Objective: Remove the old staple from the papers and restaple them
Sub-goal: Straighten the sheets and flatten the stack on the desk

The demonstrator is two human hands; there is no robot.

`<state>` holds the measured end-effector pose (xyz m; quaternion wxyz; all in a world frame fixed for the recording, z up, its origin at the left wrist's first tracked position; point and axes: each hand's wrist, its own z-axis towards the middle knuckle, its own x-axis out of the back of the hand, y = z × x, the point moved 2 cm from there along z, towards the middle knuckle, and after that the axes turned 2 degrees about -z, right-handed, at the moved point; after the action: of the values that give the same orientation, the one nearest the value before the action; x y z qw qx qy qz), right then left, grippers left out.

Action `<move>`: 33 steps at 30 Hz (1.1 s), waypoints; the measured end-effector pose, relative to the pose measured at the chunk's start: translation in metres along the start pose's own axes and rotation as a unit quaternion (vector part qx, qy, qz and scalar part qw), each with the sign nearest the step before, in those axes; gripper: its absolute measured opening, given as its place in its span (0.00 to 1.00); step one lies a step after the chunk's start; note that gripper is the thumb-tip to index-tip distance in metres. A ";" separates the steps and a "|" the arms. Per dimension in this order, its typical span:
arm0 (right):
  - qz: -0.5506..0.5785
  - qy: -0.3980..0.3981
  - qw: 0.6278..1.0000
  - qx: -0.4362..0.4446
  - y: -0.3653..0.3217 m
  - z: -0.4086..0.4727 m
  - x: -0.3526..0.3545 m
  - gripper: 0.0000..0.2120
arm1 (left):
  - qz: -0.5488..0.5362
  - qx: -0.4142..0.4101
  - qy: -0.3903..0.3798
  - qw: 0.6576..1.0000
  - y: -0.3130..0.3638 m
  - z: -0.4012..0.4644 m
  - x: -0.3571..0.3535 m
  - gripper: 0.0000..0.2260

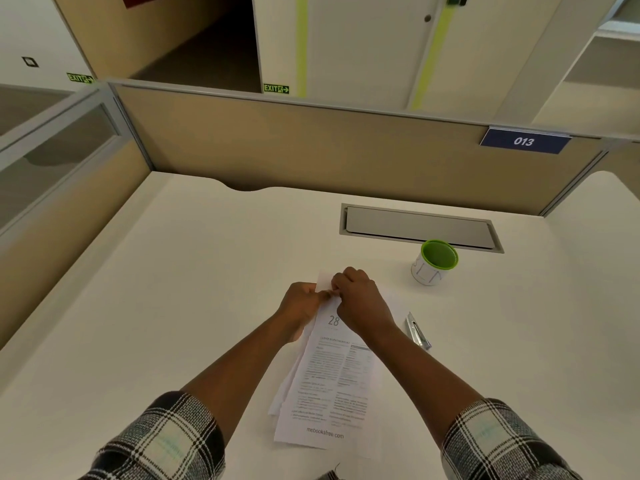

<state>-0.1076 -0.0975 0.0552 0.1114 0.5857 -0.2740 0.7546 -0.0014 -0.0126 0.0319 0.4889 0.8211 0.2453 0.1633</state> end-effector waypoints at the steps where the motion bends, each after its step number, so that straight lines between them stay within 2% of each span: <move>1: -0.004 0.002 1.000 -0.001 0.000 0.000 0.000 0.11 | 0.002 -0.005 -0.002 1.000 0.000 -0.001 0.000 0.07; 8: 0.000 0.010 1.000 -0.021 -0.002 -0.003 0.001 0.10 | 0.049 -0.041 0.004 0.998 0.000 -0.002 -0.001 0.09; 19: 0.150 0.010 0.985 -0.086 0.000 -0.003 -0.003 0.12 | 0.024 -0.046 -0.013 0.999 0.000 -0.003 0.003 0.07; 23: 0.065 -0.006 0.997 -0.052 -0.001 -0.005 -0.001 0.11 | 0.080 -0.072 -0.004 0.994 0.003 -0.009 0.004 0.09; 26: -0.048 0.003 0.999 -0.005 -0.002 -0.005 -0.001 0.09 | 0.182 -0.133 0.019 0.974 0.007 -0.014 0.000 0.17; 29: -0.119 0.017 0.993 0.020 -0.005 -0.006 0.000 0.09 | 0.233 -0.178 0.047 0.955 0.010 -0.017 -0.005 0.21; 33: -0.106 0.025 0.994 0.023 -0.005 -0.008 0.001 0.10 | 0.239 -0.196 0.048 0.950 0.012 -0.019 -0.007 0.22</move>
<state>-0.1119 -0.0898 0.0563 0.1841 0.5952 -0.1900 0.7588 -0.0140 -0.0079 0.0510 0.5744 0.7348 0.0280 0.3598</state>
